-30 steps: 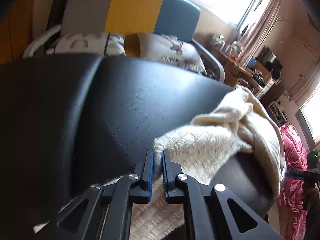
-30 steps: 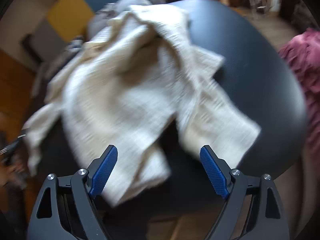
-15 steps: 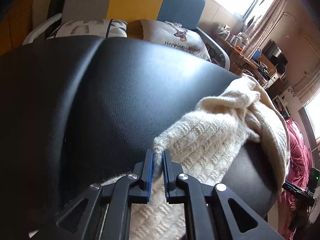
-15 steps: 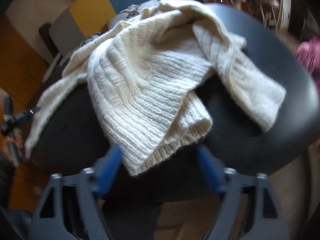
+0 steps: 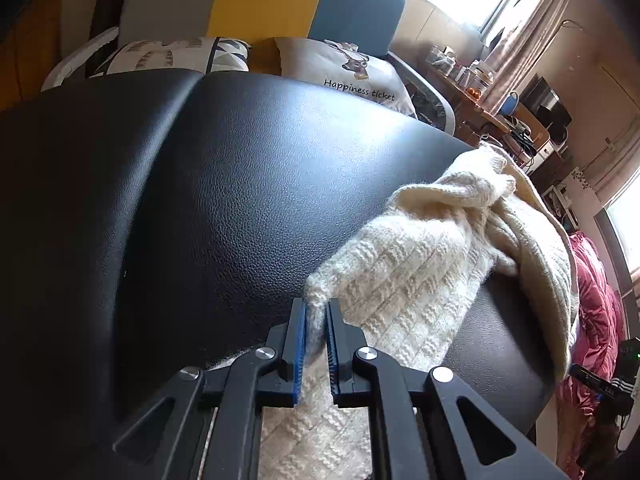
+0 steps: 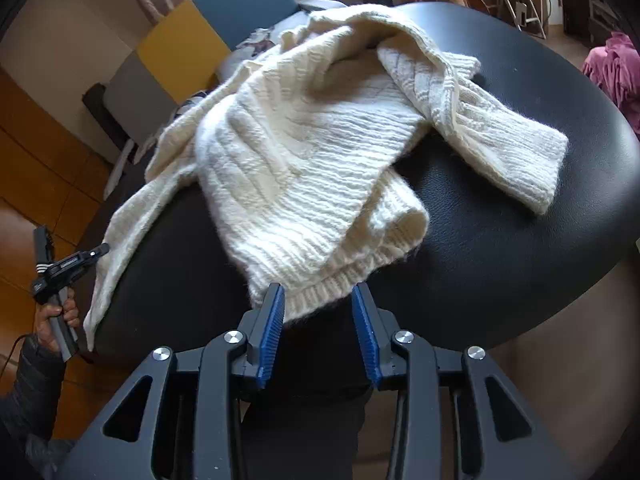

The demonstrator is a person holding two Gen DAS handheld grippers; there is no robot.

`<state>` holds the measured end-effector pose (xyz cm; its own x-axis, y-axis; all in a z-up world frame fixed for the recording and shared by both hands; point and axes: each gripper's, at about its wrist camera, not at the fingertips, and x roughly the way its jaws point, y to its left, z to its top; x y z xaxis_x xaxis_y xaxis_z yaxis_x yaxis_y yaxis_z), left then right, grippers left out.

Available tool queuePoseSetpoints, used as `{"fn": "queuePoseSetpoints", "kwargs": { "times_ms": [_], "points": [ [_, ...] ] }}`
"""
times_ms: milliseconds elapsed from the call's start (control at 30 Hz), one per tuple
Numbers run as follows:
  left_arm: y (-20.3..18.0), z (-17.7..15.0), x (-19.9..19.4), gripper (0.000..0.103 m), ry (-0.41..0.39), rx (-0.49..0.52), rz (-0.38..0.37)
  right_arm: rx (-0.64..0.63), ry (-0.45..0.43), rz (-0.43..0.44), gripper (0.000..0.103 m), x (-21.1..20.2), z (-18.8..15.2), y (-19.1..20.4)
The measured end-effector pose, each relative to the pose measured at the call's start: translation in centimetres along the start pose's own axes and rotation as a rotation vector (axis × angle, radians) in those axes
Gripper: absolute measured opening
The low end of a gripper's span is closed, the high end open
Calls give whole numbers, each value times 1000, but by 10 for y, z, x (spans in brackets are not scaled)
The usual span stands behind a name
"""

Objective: Fold clothes

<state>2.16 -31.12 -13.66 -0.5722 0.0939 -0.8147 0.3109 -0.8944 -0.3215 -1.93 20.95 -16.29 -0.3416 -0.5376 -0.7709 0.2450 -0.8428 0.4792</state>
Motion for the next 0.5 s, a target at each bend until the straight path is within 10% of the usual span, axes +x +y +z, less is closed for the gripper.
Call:
{"fn": "queuePoseSetpoints", "kwargs": {
  "times_ms": [100,267,367,500],
  "points": [
    [1,0,1,9,1,-3,-2,0,-16,34,63,3,-3,4],
    [1,0,0,9,7,7,5,-94,-35,-81,62,29,0,33],
    [1,0,2,9,13,-2,8,-193,-23,-226,17,37,0,53],
    [2,0,3,9,10,-15,4,-210,-15,-203,16,37,6,65]
  ]
}}
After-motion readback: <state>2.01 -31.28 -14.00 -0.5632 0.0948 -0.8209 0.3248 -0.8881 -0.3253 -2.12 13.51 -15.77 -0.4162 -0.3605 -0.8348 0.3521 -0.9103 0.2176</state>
